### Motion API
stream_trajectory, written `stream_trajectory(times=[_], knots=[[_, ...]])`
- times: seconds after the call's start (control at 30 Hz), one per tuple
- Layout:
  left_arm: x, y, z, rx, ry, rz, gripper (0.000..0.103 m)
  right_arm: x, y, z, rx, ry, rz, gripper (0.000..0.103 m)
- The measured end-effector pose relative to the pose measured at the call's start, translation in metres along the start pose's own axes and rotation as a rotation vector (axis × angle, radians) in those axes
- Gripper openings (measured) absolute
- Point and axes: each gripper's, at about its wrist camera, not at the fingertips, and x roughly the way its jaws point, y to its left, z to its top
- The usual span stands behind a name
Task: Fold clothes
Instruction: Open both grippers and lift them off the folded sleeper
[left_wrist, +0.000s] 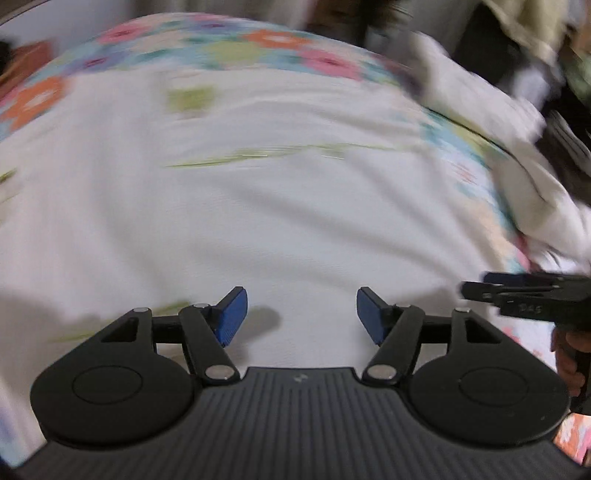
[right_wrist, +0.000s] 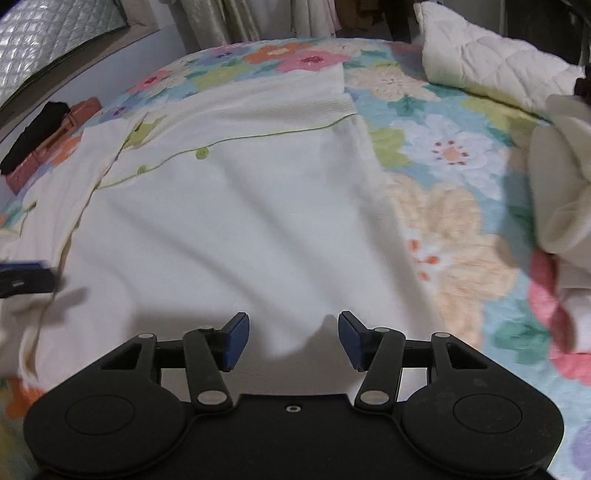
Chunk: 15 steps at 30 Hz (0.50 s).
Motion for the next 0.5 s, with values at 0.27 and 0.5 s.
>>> stream_trajectory(times=[0.27, 0.5], knots=[[0.049, -0.071, -0.023, 0.109, 0.043, -0.083, 0.065, -0.036, -0.061, -0.045, 0.192, 0.013, 0.037, 0.059], [0.063, -0.087, -0.042, 0.147, 0.047, -0.066, 0.065, -0.019, -0.088, -0.068, 0.357, -0.018, 0.163, 0.059]])
